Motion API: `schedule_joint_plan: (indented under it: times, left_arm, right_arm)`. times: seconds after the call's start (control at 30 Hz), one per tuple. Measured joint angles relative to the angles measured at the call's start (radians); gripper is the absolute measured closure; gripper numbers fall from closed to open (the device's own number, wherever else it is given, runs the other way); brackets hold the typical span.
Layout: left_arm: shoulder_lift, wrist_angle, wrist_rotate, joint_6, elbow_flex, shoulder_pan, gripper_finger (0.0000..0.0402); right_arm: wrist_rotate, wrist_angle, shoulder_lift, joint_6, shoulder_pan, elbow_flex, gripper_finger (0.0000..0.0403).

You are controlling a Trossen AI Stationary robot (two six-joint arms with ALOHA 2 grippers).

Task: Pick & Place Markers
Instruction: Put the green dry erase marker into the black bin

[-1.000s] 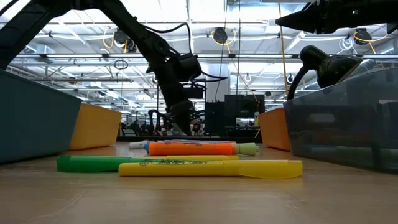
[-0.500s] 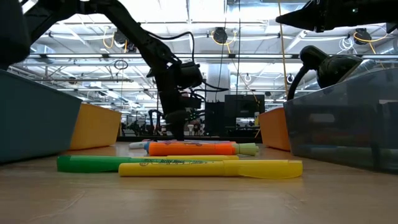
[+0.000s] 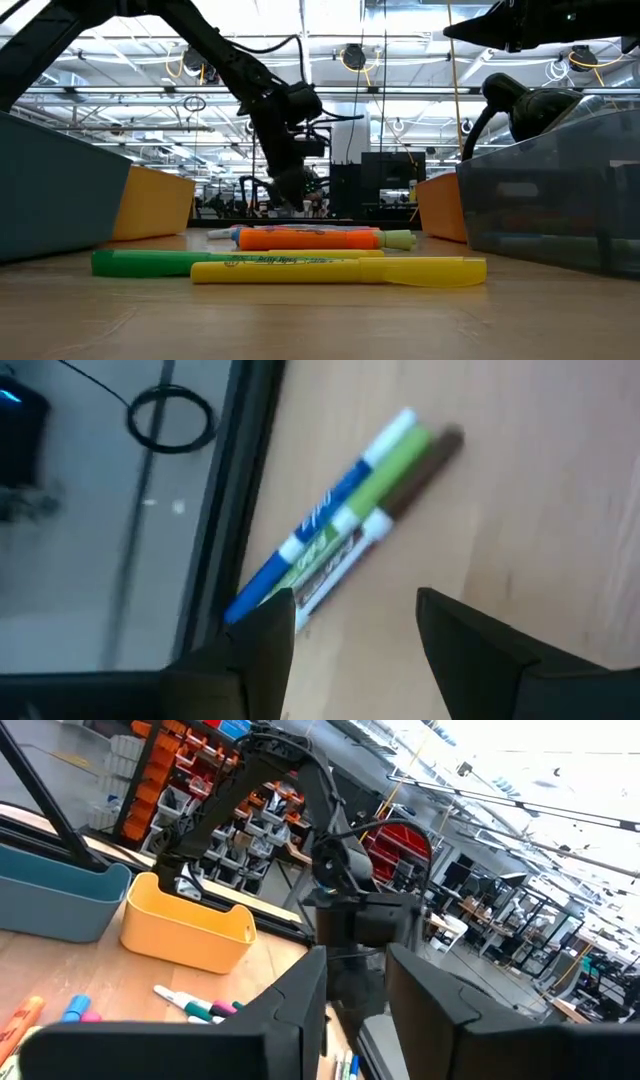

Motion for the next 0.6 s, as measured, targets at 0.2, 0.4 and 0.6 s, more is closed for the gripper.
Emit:
schedule_joint_plan:
  times: [0.2, 0.4, 0.6]
  left_arm:
    - [-0.002, 0.003, 0.037, -0.105, 0.096, 0.017, 0.0188]
    - [0.006, 0.007, -0.012, -0.185, 0.243, 0.013, 0.0188]
    - [0.022, -0.041, 0.062, -0.359, 0.314, 0.058, 0.0212]
  right_arm:
    - [0.000, 0.011, 0.000, -0.003, 0.000, 0.000, 0.0310]
    - [-0.001, 0.017, 0.000, -0.003, 0.000, 0.000, 0.0310]
    - [-0.001, 0.029, 0.001, -0.003, 0.000, 0.000, 0.0310]
